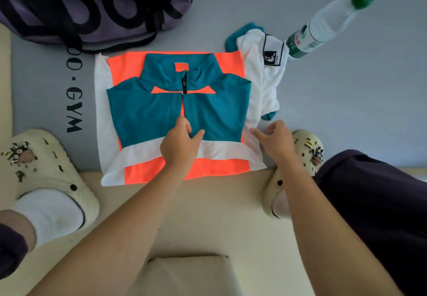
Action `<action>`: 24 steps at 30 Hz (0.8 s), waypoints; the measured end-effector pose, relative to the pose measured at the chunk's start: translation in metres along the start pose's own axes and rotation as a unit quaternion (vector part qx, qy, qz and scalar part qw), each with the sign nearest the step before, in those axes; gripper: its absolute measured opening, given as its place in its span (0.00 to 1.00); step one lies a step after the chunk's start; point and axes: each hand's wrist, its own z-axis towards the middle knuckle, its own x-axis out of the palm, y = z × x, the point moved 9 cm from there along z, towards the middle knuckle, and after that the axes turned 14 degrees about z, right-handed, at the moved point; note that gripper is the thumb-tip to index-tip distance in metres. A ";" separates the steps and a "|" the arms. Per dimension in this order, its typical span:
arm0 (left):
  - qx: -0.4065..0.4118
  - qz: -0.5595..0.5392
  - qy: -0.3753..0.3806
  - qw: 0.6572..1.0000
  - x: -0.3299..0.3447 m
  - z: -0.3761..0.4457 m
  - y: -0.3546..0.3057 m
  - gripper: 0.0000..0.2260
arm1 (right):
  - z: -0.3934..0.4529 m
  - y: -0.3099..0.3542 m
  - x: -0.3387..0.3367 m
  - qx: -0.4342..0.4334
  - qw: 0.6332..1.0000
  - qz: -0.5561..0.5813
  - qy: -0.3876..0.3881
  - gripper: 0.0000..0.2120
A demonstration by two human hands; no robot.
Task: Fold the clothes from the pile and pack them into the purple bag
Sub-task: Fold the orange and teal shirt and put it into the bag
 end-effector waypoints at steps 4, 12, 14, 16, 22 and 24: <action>0.123 -0.064 0.150 0.979 0.043 -0.033 -0.045 0.09 | -0.007 -0.025 0.015 0.036 0.998 -0.023 0.042 0.27; 0.065 -0.152 0.181 0.969 0.057 -0.047 -0.065 0.06 | -0.028 -0.039 0.038 0.078 0.970 0.096 0.210 0.16; 0.033 -0.217 0.212 0.952 0.058 -0.050 -0.079 0.09 | -0.035 -0.027 0.041 0.069 0.945 0.148 0.282 0.16; -0.005 -0.251 0.240 0.938 0.062 -0.050 -0.089 0.13 | -0.040 -0.011 0.042 0.058 0.919 0.193 0.337 0.10; -0.035 -0.254 0.258 0.931 0.067 -0.040 -0.085 0.06 | -0.036 0.000 0.044 0.044 0.920 0.137 0.366 0.07; -0.034 -0.256 0.258 0.931 0.066 -0.037 -0.076 0.08 | -0.023 0.005 0.032 0.041 0.944 0.116 0.306 0.16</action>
